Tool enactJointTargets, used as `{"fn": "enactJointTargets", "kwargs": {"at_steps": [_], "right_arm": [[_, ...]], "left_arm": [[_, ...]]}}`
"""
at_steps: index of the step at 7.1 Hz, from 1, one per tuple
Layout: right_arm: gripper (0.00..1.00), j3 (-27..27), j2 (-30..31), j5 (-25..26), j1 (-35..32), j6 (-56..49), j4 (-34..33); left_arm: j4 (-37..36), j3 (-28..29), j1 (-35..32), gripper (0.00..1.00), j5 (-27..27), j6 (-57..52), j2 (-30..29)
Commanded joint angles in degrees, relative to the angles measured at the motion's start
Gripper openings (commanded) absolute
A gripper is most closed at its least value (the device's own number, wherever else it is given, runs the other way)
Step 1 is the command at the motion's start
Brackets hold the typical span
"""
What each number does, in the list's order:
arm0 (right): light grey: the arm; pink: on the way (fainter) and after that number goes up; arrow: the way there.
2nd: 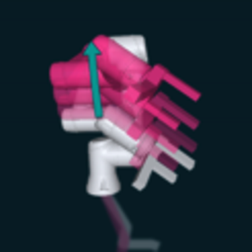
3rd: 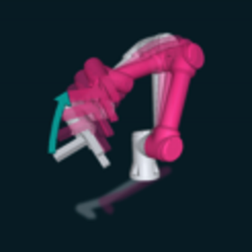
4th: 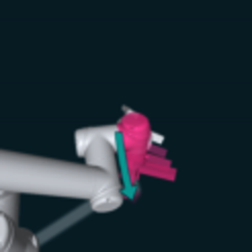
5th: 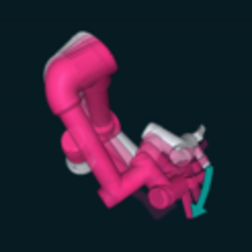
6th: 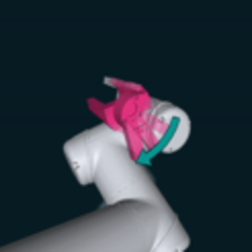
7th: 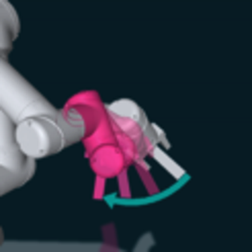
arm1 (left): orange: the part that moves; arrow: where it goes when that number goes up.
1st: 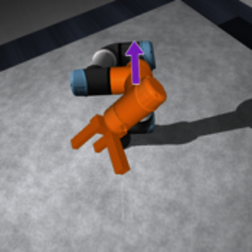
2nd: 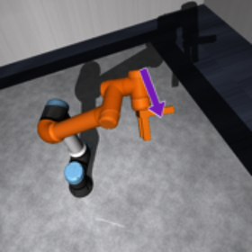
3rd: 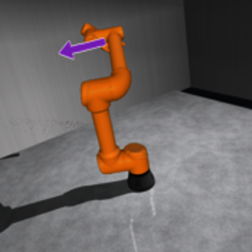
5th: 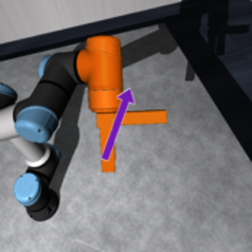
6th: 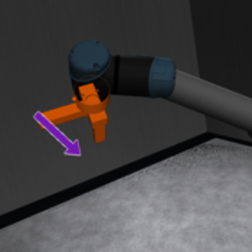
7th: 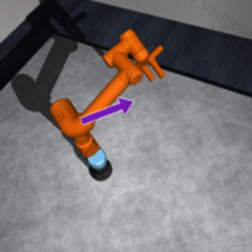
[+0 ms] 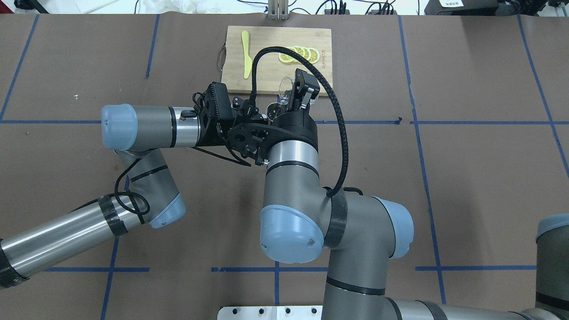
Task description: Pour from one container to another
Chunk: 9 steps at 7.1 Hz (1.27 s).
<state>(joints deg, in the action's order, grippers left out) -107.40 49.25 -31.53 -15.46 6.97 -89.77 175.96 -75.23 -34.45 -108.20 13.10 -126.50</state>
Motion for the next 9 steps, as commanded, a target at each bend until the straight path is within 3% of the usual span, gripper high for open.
{"fn": "enactJointTargets", "kwargs": {"at_steps": [1,3,8,9], "right_arm": [[0.00,-0.70,1.28,-1.68,-0.36,2.68,6.43],[0.00,-2.36,2.94,-3.35,-0.45,7.17,6.80],[0.00,-2.46,3.04,-3.36,-0.45,7.27,6.80],[0.00,-2.46,3.04,-3.36,-0.45,7.36,6.80]], "left_arm": [[0.00,0.00,0.00,0.00,0.01,0.00,0.03],[0.00,0.00,0.00,0.00,-0.08,0.00,0.03],[0.09,-1.49,-3.15,0.00,-0.08,2.90,0.73],[0.17,-3.24,-4.12,0.00,-0.08,4.12,2.99]]}}
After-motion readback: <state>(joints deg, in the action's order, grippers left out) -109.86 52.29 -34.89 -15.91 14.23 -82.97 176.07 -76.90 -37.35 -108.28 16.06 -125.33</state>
